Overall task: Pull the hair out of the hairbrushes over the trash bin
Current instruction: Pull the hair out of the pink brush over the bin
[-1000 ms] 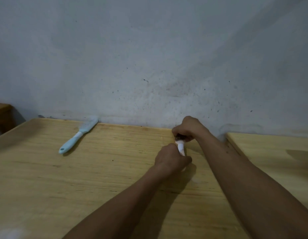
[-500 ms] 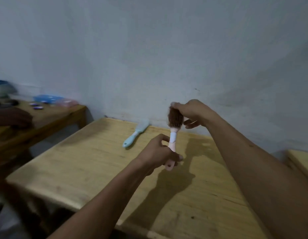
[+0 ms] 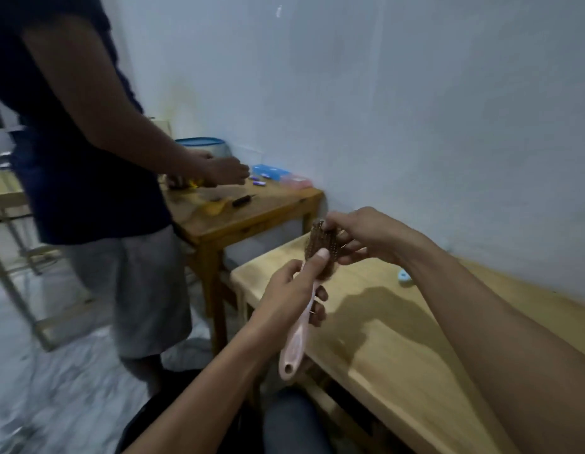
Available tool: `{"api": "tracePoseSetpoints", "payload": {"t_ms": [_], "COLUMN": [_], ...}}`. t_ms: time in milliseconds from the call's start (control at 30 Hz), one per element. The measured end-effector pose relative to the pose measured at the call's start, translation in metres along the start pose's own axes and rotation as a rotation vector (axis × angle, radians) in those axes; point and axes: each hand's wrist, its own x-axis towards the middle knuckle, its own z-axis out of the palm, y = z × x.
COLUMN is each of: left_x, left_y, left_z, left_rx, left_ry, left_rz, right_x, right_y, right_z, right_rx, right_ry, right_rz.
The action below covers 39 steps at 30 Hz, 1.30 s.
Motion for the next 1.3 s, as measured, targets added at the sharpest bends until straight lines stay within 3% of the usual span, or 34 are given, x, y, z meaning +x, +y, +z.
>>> {"api": "tracePoseSetpoints", "payload": {"t_ms": [133,333,500,667,900,1000,1100,1300], "left_x": [-0.019,-0.053,-0.079,-0.103,-0.134,-0.142,-0.159,-0.162], "left_y": [-0.022,-0.050,-0.085,-0.121,-0.163,-0.173,-0.191,-0.194], "left_z": [-0.059,-0.135,-0.177,-0.203,-0.225,-0.236,-0.257,-0.261], "left_rx": [0.234,0.811,1.012,1.175,1.103,1.070,1.031,0.832], "left_ry": [0.241,0.546,0.577,0.519,0.552,0.562,0.630,0.786], "left_rz": [0.141,0.181,0.117,0.072,0.006,-0.073,-0.256,-0.258], "right_x": [0.013,0.019,0.017,0.017,0.020,0.024,0.036,0.030], "right_y": [-0.007,-0.007,0.016,0.050,0.075,0.073,0.058,0.071], "right_z": [0.057,0.135,0.195,0.233,0.253,0.257,0.243,0.263], "right_rx": [-0.165,-0.521,-0.707,-0.738,-0.572,-0.502,-0.281,-0.487], "right_ry": [-0.223,-0.384,-0.447,-0.479,-0.429,-0.301,-0.138,-0.384], "right_rz": [-0.065,-0.480,-0.561,-0.542,-0.389,-0.299,-0.172,-0.179]}}
